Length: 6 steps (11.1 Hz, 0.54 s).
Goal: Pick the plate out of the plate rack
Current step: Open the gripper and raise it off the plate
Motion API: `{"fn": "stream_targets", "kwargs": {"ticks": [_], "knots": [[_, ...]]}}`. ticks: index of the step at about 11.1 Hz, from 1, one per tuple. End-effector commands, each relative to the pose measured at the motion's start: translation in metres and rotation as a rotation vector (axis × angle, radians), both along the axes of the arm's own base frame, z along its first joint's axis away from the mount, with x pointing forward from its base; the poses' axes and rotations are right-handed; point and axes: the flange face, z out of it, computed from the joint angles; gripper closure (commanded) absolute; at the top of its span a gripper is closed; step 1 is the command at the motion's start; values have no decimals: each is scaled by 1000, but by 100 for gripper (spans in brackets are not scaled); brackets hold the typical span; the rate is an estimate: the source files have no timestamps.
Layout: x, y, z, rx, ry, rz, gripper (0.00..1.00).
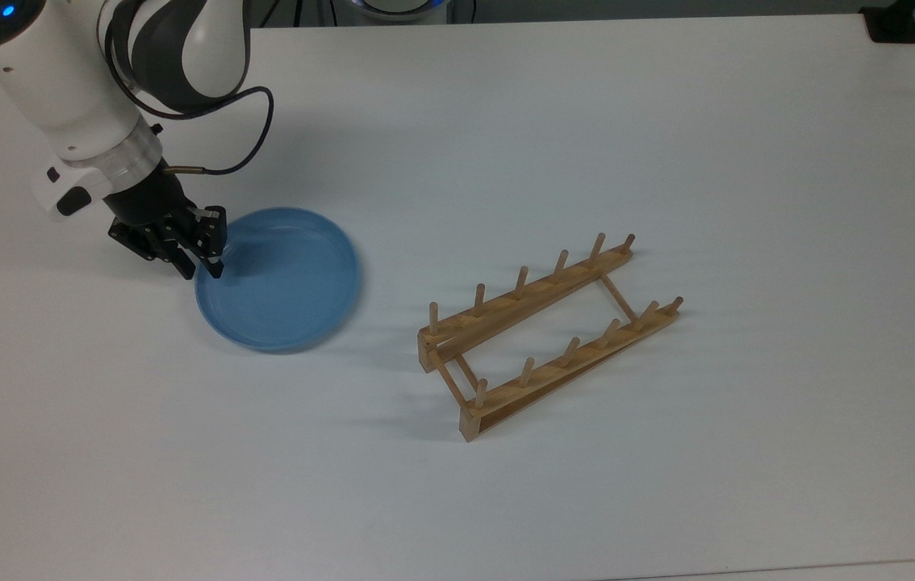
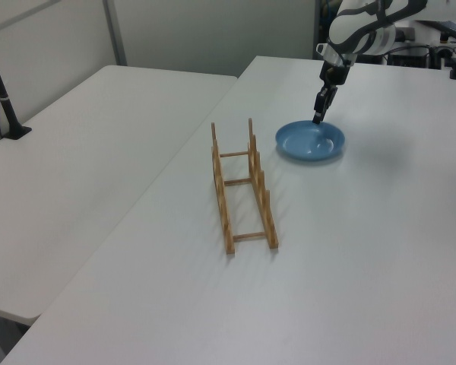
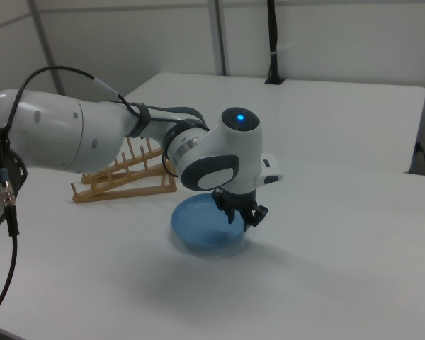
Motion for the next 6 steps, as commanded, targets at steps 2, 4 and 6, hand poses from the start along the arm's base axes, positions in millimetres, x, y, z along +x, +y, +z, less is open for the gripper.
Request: {"fn": "stream_targets", "kwargs": {"ticks": [2, 4, 6], "knots": [[1, 4, 7, -5, -25, 19, 0], [2, 27, 43, 16, -17, 15, 0], [2, 60, 83, -26, 37, -10, 0]]}}
